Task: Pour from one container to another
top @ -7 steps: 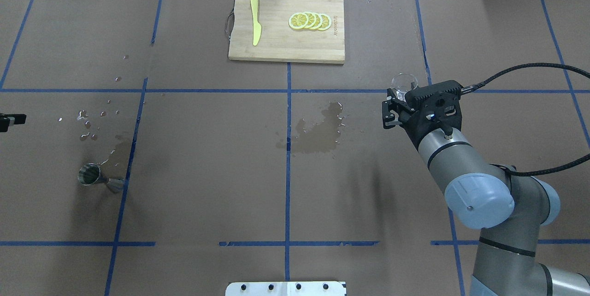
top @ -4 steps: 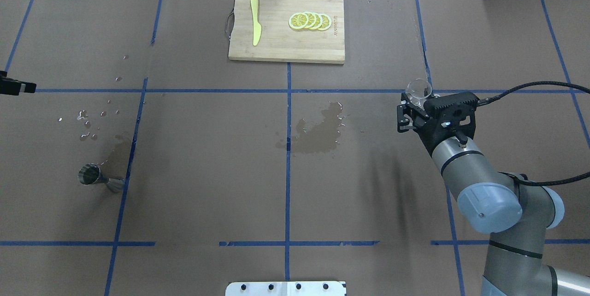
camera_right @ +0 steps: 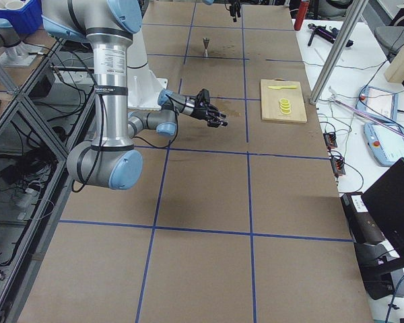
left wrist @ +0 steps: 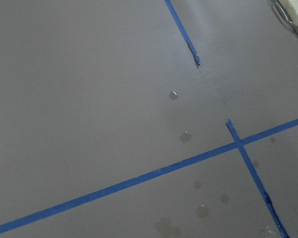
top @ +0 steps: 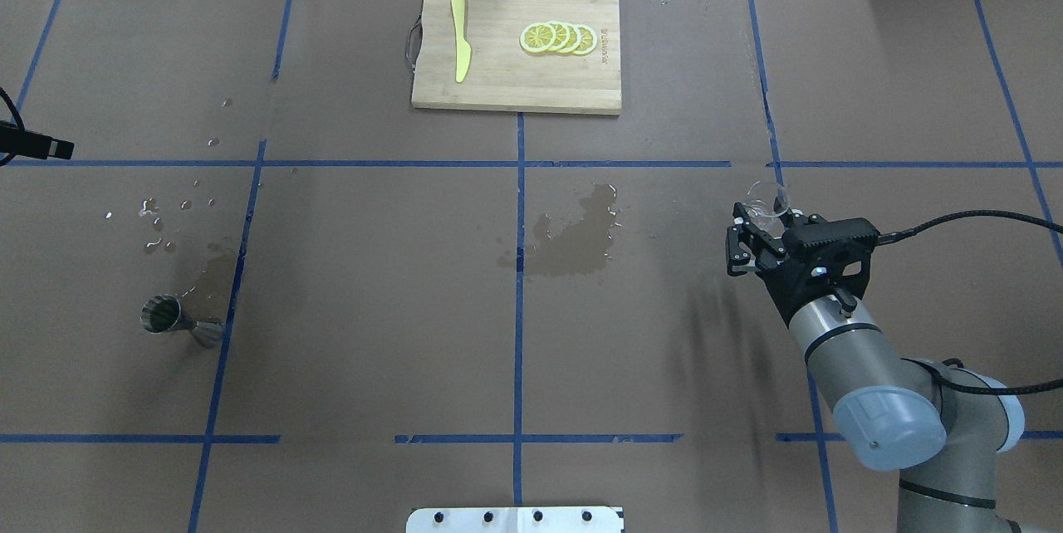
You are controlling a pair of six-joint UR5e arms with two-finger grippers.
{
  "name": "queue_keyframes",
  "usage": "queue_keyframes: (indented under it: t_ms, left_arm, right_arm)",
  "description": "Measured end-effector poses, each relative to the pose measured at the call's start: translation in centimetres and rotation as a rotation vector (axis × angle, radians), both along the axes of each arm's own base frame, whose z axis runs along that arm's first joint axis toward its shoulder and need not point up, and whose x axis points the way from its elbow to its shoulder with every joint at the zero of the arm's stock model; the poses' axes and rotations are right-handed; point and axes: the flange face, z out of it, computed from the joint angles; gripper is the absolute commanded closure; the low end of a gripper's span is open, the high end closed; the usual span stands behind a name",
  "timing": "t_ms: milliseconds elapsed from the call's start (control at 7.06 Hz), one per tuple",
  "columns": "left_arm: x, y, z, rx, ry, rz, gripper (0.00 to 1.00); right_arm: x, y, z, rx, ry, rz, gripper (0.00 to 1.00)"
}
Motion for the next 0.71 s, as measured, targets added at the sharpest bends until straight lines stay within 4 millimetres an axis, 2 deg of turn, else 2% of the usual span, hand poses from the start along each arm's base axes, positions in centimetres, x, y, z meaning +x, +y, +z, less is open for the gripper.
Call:
queue_keyframes:
  t_ms: [142,425,708]
  left_arm:
    - [0.2,-1.5,-0.9,0.001,-0.037,0.023,0.0]
    - [-0.8,-4.9,-3.2,0.016,-0.109,0.064,0.0]
    - [-1.3,-5.6,-4.2,0.023,-0.117,0.073,0.0]
  right_arm:
    - [0.1,0.7,1.0,0.006,-0.002,0.012,1.0]
    - [0.4,1.5,3.4,0.029,-0.047,0.027,1.0]
    - [0.1,1.9,4.9,0.045,-0.041,0.046,1.0]
